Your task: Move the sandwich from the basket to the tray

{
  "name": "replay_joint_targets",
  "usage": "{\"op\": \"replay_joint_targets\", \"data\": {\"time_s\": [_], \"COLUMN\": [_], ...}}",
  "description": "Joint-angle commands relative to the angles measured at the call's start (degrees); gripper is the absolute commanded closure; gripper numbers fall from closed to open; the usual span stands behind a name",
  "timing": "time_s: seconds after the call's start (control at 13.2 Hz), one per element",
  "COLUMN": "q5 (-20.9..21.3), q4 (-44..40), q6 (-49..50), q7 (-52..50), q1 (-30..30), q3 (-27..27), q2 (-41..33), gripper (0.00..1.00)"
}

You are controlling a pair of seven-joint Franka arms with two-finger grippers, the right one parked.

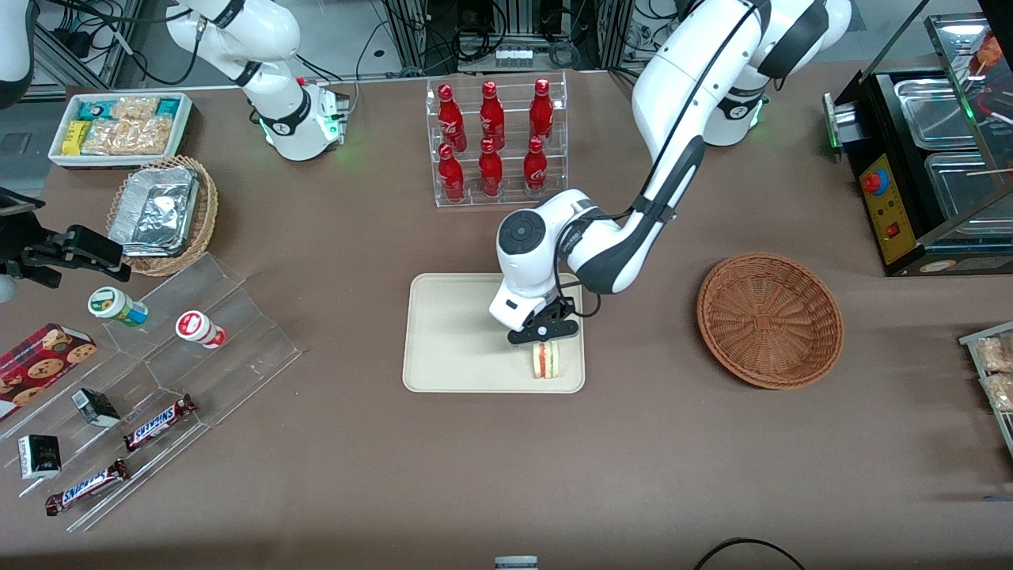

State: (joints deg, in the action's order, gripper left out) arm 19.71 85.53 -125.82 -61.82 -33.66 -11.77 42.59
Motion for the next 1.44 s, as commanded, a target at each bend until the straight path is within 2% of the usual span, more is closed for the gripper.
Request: {"op": "replay_joint_targets", "data": {"time_s": [0.0, 0.08, 0.15, 0.23, 0.45, 0.76, 1.13, 1.36], "q5": [1.1, 1.2, 2.1, 3.4, 4.0, 2.5, -4.2, -7.6], "q4": [-2.8, -2.7, -2.7, -2.7, -2.7, -2.6, -1.9, -1.9], "q6": [0.3, 0.3, 0.3, 0.5, 1.2, 8.6, 22.7, 29.6], "q7": [-1.5, -1.1, -1.0, -1.0, -1.6, -1.8, -0.2, 7.7], "q1": [-1.7, -1.8, -1.8, -1.8, -1.4, -0.3, 4.9, 10.9], "q3": [0.8, 0.8, 0.8, 0.8, 0.8, 0.8, 0.9, 1.0], "q2": [2.0, 2.0, 1.9, 1.7, -0.1, -6.9, -20.3, -27.7], "gripper": [0.84, 0.55, 0.41, 0.0, 0.0, 0.0, 0.0, 0.0]}}
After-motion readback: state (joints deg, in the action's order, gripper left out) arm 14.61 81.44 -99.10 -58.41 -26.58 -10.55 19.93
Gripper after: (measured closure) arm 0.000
